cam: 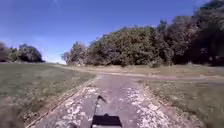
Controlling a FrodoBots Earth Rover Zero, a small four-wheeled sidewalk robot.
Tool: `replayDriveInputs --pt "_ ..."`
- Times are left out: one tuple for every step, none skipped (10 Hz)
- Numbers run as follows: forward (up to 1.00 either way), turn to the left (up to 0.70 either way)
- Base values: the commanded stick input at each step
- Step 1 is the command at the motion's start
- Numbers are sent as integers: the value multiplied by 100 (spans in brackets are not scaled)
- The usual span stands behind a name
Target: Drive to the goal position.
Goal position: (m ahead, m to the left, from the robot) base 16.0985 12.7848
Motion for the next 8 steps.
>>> replayDriveInputs --pt "85 0" --pt "85 0" --pt "85 0" --pt "85 0" --pt "85 0" --pt "85 0" --pt "85 0" --pt "85 0"
